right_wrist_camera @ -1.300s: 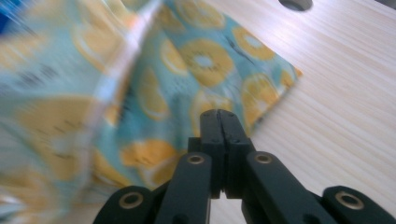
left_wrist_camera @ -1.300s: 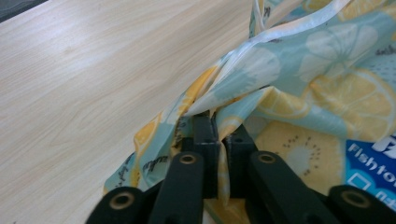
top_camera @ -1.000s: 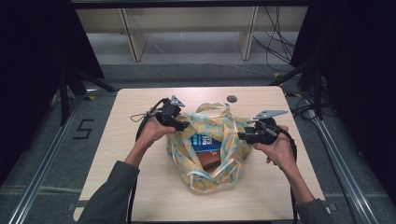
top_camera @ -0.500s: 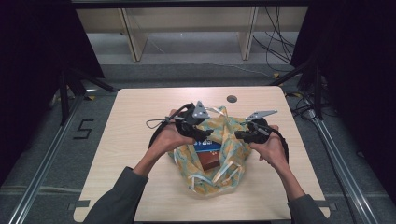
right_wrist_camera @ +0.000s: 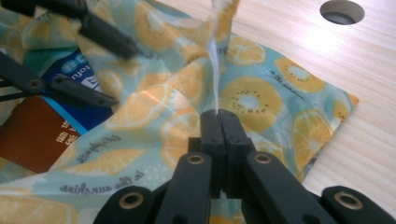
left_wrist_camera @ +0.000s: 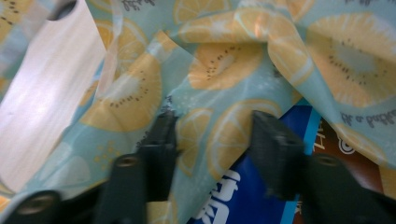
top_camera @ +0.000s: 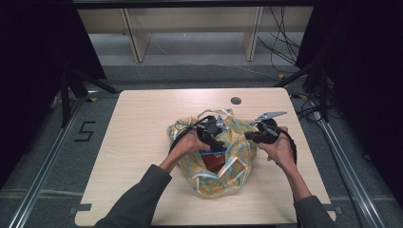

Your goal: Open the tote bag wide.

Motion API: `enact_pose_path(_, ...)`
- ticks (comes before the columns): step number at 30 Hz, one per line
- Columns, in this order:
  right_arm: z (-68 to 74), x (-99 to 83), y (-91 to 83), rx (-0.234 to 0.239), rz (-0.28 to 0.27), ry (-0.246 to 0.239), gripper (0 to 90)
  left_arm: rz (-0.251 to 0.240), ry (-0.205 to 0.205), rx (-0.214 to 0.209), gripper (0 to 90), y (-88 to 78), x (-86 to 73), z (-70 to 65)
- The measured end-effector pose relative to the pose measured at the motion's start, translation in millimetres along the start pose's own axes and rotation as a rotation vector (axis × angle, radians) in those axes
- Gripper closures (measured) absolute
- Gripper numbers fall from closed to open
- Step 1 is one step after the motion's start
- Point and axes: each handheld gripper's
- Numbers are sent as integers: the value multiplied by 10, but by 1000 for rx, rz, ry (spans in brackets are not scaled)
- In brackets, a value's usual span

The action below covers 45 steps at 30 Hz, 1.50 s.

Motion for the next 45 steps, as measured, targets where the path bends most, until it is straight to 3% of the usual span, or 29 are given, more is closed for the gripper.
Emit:
enact_pose_path(1, -28, -19, 11, -9, -26, -10, 900, 2, -12, 9, 842, 10, 13, 4)
enact_pose_path(2, -24, -19, 12, -1, -40, 13, 900, 19, 3, 25, 885, 28, 56, 11)
enact_pose_path(3, -44, -7, -22, -8, 0, -3, 900, 12, 1, 26, 893, 21, 90, 30)
enact_pose_path(5, -44, -10, -33, -19, 9, 6, 900, -11, -17, 40, 895, 8, 127, 47)
enact_pose_path(6, -89, -26, -23, -28, -1, -35, 900, -41, -37, 52, 896, -8, 165, 71)
enact_pose_path(7, -75, -43, -32, -40, 6, 7, 900, -60, -52, 61, 896, -37, 214, 113)
enact_pose_path(8, -133, -59, -60, -58, 35, -30, 900, -63, -50, 61, 896, -51, 252, 152)
enact_pose_path(9, -173, -96, -62, -71, 48, -35, 900, -76, -61, 70, 896, -54, 277, 177)
enact_pose_path(11, -210, -164, -42, -98, 68, 4, 900, -95, -86, 73, 897, -43, 328, 254)
enact_pose_path(13, -282, -237, -35, -127, 112, 8, 900, -103, -120, 71, 897, 4, 367, 328)
enact_pose_path(15, -342, -316, 4, -168, 133, -22, 900, -110, -148, 95, 897, 72, 399, 392)
enact_pose_path(16, -365, -341, 5, -217, 198, -79, 900, -119, -162, 92, 897, 93, 407, 438)
enact_pose_path(17, -404, -390, 19, -241, 216, -121, 900, -133, -200, 100, 897, 107, 410, 483)
enact_pose_path(20, -443, -453, -34, -227, 223, -113, 900, -155, -262, 72, 897, 141, 416, 551)
enact_pose_path(21, -428, -413, -98, -224, 198, -65, 900, -151, -255, 65, 896, 148, 424, 545)
enact_pose_path(23, -427, -290, -238, -174, 80, -46, 896, -141, -239, 53, 896, 149, 445, 540)
enact_pose_path(26, -278, -105, -426, -88, -28, 31, 742, -168, -276, 46, 896, 137, 469, 546)
enact_pose_path(27, -202, -61, -461, -80, -75, 21, 716, -157, -268, 48, 896, 132, 481, 541)
enact_pose_path(29, -39, 23, -494, -21, -83, 3, 647, -153, -254, 40, 896, 123, 500, 546)
enact_pose_path(30, 57, 64, -503, -8, -72, 0, 626, -167, -277, 49, 896, 123, 505, 536)
enact_pose_path(32, 240, 102, -447, 27, -57, -23, 580, -161, -278, 50, 896, 115, 508, 539)
enact_pose_path(34, 448, 93, -386, 111, -37, -54, 574, -143, -254, 37, 896, 102, 508, 563)
enact_pose_path(35, 562, 77, -367, 158, -12, -40, 574, -153, -264, 39, 896, 107, 503, 567)
enact_pose_path(36, 632, 58, -341, 194, -6, -63, 565, -160, -283, 41, 895, 119, 497, 562)
enact_pose_path(37, 677, 29, -312, 235, -6, -77, 540, -144, -272, 37, 896, 118, 495, 569)
enact_pose_path(38, 741, -23, -283, 318, 7, -35, 530, -131, -255, 31, 895, 110, 493, 585)
enact_pose_path(39, 762, -58, -269, 350, 17, -37, 523, -159, -290, 38, 895, 120, 490, 581)
enact_pose_path(43, 864, -249, -221, 357, 70, -104, 503, -146, -278, 21, 895, 108, 484, 610)
enact_pose_path(45, 879, -293, -200, 349, 94, -124, 535, -159, -306, 21, 895, 111, 475, 617)
Point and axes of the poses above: each handheld gripper's, and its own axes: y roughly forward along the jaws, x roughly out of its top, z roughly to its left, and after that the axes turned 10 degrees about -z, right-handed
